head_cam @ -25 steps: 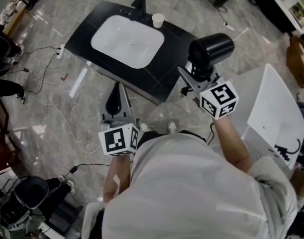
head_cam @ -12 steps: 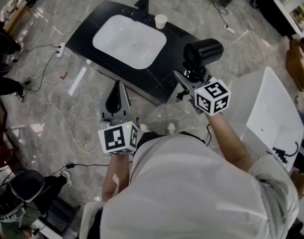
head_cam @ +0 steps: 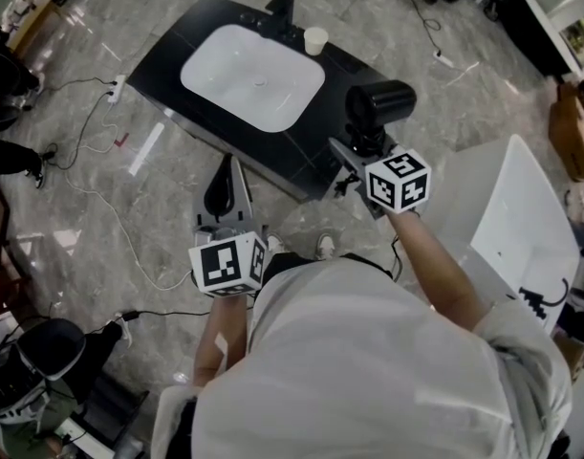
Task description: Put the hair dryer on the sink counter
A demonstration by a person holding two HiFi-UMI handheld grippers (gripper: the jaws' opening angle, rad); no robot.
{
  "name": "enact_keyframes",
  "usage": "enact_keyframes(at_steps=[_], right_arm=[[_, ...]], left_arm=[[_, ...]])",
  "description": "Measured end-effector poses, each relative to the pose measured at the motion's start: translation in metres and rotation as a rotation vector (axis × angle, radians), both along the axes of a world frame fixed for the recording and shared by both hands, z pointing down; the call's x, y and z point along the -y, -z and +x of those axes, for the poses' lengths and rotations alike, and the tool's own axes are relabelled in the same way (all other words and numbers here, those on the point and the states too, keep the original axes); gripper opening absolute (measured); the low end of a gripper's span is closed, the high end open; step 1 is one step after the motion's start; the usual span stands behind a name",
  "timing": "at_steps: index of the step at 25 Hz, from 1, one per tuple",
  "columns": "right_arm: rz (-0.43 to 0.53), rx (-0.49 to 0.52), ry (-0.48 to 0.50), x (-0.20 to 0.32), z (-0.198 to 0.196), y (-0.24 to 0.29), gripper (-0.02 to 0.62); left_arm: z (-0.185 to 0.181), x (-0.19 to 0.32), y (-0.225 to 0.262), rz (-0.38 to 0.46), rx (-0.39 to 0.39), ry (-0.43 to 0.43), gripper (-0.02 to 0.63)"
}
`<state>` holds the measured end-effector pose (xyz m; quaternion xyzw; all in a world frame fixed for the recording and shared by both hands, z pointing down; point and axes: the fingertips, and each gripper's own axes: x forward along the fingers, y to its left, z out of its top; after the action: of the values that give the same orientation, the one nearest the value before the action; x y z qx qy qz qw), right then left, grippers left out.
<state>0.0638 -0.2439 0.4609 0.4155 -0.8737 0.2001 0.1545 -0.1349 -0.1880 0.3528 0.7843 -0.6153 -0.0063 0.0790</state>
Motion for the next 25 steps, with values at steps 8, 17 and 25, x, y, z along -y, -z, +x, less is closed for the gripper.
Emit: enact_keyframes(at_steps=[8,17,25], right_arm=[[-0.062,-0.009,-0.004,0.008,-0.006,-0.032,0.202],[-0.116,-0.047,-0.008,0.024,-0.006,-0.063,0.202],[-0.201,-0.049,-0.012,0.031,-0.003,-0.092,0.202]], left_arm=[[-0.003,0.005,-0.005,-0.011,-0.003,0.002,0.002],[-0.006,0.009,-0.009,-0.019,0.001,0.001,0.002],[-0.004,0.006,-0.014,-0.029,0.008,0.001,0.002]])
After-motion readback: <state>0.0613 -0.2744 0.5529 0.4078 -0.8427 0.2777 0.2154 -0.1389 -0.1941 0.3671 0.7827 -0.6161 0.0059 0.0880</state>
